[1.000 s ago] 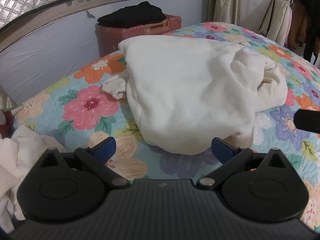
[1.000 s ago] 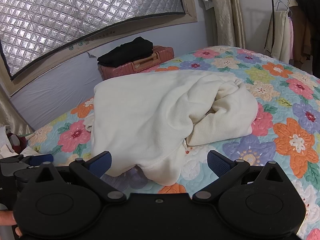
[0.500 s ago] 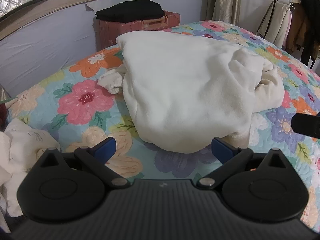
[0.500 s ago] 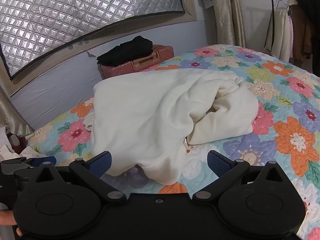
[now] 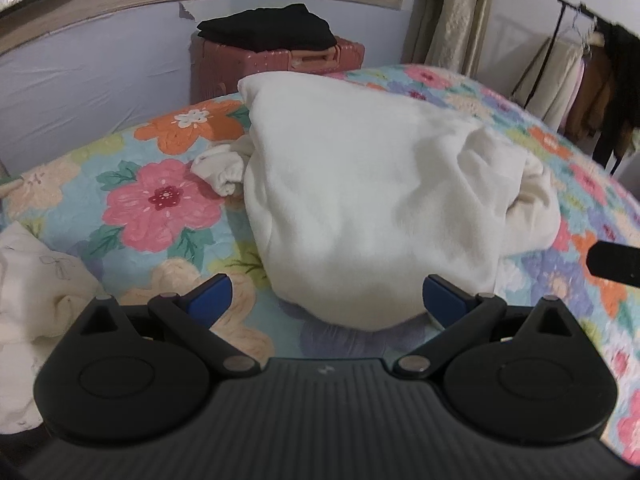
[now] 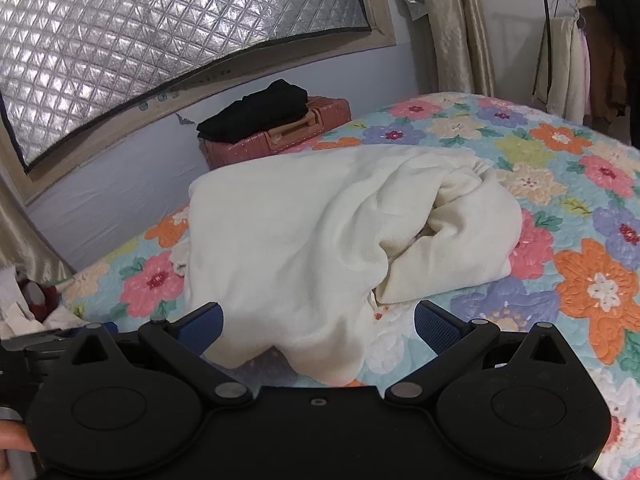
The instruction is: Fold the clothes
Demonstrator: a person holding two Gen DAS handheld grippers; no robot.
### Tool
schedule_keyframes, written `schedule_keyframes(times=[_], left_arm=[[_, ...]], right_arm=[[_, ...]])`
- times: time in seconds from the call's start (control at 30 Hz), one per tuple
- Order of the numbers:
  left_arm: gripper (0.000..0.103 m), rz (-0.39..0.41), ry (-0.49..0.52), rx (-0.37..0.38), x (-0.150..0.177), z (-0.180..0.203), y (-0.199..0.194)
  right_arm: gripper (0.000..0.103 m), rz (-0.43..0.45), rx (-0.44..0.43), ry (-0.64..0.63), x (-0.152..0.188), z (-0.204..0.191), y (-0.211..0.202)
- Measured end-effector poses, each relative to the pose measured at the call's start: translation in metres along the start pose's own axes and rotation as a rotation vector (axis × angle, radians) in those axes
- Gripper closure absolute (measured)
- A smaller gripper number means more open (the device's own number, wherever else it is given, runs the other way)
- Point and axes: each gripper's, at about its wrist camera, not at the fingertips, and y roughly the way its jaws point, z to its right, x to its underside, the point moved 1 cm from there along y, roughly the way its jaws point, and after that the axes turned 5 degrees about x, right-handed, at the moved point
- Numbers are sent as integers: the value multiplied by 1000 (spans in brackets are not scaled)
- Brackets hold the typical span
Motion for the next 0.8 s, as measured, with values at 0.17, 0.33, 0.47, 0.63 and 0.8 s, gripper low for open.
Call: schedule_keyframes(times=[0.17, 0.33, 0.47, 0.63, 0.8], left_arm=[[0, 54, -50, 5, -24, -10, 24], [0, 59, -77, -70, -49, -31, 65], [0, 60, -165, -90, -57, -54, 97], [0, 50, -187, -111, -68, -73, 131], [0, 58, -159, -8, -64, -76, 143]], right_arm=[[0, -5, -21, 69, -14, 30, 27], [0, -31, -33, 140, -36, 75, 67], [0, -10, 39, 265, -48, 121, 103], [0, -29, 70, 436, -50, 179, 150], [0, -29, 38, 534, -54, 212, 187]])
